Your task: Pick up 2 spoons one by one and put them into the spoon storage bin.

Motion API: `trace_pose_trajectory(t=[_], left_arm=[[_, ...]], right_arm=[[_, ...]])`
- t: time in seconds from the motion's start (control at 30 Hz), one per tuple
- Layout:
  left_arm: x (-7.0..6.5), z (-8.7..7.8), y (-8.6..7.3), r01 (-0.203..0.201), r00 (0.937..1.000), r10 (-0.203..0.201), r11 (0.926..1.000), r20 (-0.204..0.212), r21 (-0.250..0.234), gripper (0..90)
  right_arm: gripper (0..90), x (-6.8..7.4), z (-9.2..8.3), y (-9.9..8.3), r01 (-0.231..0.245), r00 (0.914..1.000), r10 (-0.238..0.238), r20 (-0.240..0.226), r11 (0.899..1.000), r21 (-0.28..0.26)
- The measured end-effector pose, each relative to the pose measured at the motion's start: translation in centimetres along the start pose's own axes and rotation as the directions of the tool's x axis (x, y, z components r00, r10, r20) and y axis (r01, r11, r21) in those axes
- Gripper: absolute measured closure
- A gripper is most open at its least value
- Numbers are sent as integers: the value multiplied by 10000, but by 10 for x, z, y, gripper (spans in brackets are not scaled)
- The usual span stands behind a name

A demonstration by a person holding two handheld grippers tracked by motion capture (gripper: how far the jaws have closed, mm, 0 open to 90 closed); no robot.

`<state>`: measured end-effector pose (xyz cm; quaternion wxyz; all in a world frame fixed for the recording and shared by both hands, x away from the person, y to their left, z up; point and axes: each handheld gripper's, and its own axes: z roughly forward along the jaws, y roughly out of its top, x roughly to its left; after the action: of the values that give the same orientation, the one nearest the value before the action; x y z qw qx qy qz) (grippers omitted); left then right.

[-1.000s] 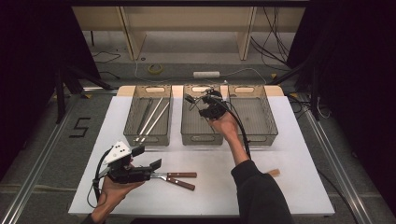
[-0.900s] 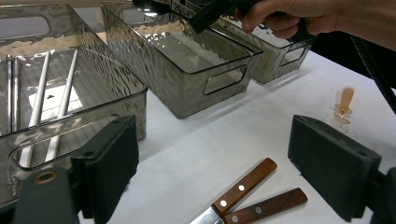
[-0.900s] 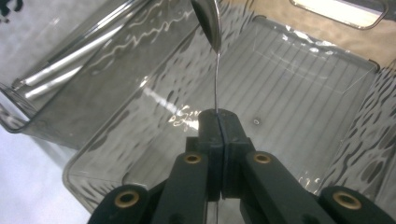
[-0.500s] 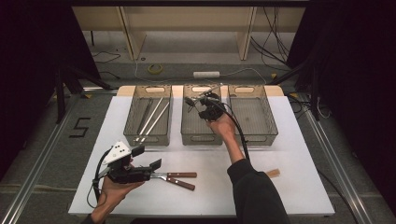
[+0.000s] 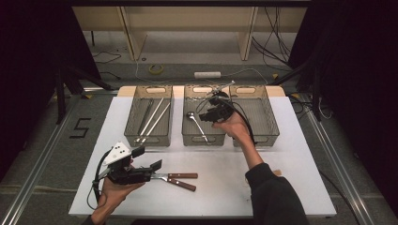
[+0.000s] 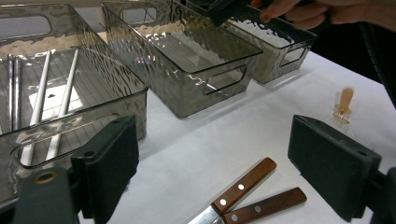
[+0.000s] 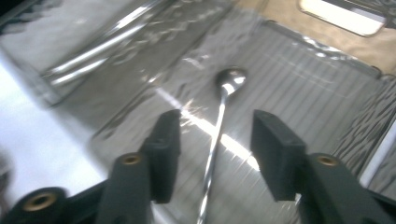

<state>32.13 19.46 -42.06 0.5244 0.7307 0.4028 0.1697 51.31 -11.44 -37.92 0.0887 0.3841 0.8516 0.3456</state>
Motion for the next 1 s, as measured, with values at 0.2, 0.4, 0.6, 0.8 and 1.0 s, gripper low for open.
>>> trace_pose_trajectory(t=[0.2, 0.4, 0.6, 0.8, 1.0], left_arm=[[-1, 1, 0, -43, 10000, 43, 10000, -13, 61, 158], [0, 2, 0, -13, 10000, 14, 10000, -39, 86, 157], [-1, 2, 1, -50, 10000, 50, 10000, -47, 84, 157], [0, 2, 1, -68, 10000, 69, 9999, -60, 109, 157], [0, 2, 1, -121, 9999, 121, 9998, -63, 125, 157]], right_arm=[[434, 13, -42, -22, 1271, 9900, -1260, -636, 9918, 135], [391, 21, -74, -59, 2019, 9772, -1979, -763, 9783, 476], [364, 20, -90, -96, 2245, 9731, -2175, -763, 9692, 1008], [348, 9, -100, -126, 2012, 9787, -1952, -629, 9732, 1109], [342, 1, -106, -147, 1867, 9818, -1813, -565, 9759, 1130]])
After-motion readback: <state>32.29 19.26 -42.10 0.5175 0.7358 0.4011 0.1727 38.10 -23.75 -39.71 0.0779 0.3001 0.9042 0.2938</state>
